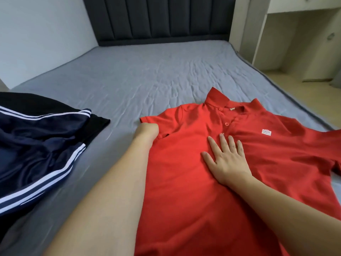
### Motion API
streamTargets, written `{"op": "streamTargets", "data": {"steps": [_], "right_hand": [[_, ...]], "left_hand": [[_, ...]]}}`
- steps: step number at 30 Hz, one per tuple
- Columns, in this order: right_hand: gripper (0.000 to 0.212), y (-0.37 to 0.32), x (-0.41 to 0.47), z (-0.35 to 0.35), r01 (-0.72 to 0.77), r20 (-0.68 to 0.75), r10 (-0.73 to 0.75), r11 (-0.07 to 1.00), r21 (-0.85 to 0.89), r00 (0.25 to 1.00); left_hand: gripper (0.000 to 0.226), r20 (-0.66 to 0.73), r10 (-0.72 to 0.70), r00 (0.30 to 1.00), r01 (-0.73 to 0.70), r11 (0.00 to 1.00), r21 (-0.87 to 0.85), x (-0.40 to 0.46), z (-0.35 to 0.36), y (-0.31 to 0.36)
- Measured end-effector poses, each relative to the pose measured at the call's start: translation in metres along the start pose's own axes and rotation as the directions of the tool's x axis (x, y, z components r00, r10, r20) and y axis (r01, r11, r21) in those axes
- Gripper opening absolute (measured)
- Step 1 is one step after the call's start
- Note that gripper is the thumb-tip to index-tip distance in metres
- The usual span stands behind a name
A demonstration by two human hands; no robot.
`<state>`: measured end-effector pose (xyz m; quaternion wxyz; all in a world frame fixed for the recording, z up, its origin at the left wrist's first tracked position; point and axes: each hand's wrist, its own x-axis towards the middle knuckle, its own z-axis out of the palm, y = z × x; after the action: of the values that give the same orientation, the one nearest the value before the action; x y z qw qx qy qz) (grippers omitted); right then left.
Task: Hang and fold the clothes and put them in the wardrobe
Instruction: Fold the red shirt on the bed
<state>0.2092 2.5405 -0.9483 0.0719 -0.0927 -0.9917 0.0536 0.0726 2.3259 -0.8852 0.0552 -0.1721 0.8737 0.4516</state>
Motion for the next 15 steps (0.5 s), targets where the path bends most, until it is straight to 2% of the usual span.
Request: {"op": "streamTargets", "data": {"steps": [2, 4, 6, 8, 9, 11, 12, 14, 15], "right_hand": [[0.076, 0.001, 0.001, 0.000, -0.003, -0.019, 0.003, 1.000, 0.003, 1.000], [0.074, 0.001, -0.001, 0.002, -0.002, -0.043, 0.002, 1.000, 0.012, 0.999], [0.073, 0.001, -0.003, 0.003, 0.008, -0.066, -0.007, 1.000, 0.020, 0.998], [0.074, 0.001, -0.003, 0.003, 0.008, -0.071, -0.006, 1.000, 0.022, 0.997], [0.074, 0.001, -0.003, 0.003, 0.006, -0.072, -0.004, 1.000, 0.023, 0.997], [0.074, 0.001, -0.004, 0.004, 0.008, -0.063, -0.006, 1.000, 0.029, 0.998], [0.074, 0.001, -0.004, 0.004, 0.006, -0.058, -0.004, 0.999, 0.035, 0.998], [0.073, 0.001, -0.005, 0.001, 0.001, -0.046, 0.001, 0.999, 0.045, 0.999], [0.072, 0.000, -0.007, -0.002, 0.004, -0.038, -0.002, 0.999, 0.048, 0.999]], "left_hand": [[0.038, -0.045, 0.046, 0.998, -0.048, 0.998, -0.045, 0.024, 0.003, 0.020], [0.038, -0.227, 0.087, 0.970, -0.094, 0.995, -0.018, 0.048, -0.003, 0.035], [0.034, -0.381, 0.225, 0.897, -0.114, 0.950, 0.291, 0.055, -0.008, 0.037], [0.038, -0.330, 0.381, 0.863, -0.140, 0.810, 0.569, 0.047, -0.001, 0.030], [0.041, -0.291, 0.420, 0.860, -0.161, 0.763, 0.626, 0.036, 0.007, 0.028], [0.045, -0.251, 0.537, 0.805, -0.267, 0.707, 0.655, 0.002, 0.027, 0.023], [0.046, -0.212, 0.643, 0.736, -0.377, 0.649, 0.661, -0.019, 0.037, 0.017], [0.052, -0.024, 0.807, 0.590, -0.601, 0.458, 0.655, -0.065, 0.057, -0.011], [0.056, 0.098, 0.807, 0.583, -0.652, 0.392, 0.649, -0.086, 0.061, -0.032]]}}
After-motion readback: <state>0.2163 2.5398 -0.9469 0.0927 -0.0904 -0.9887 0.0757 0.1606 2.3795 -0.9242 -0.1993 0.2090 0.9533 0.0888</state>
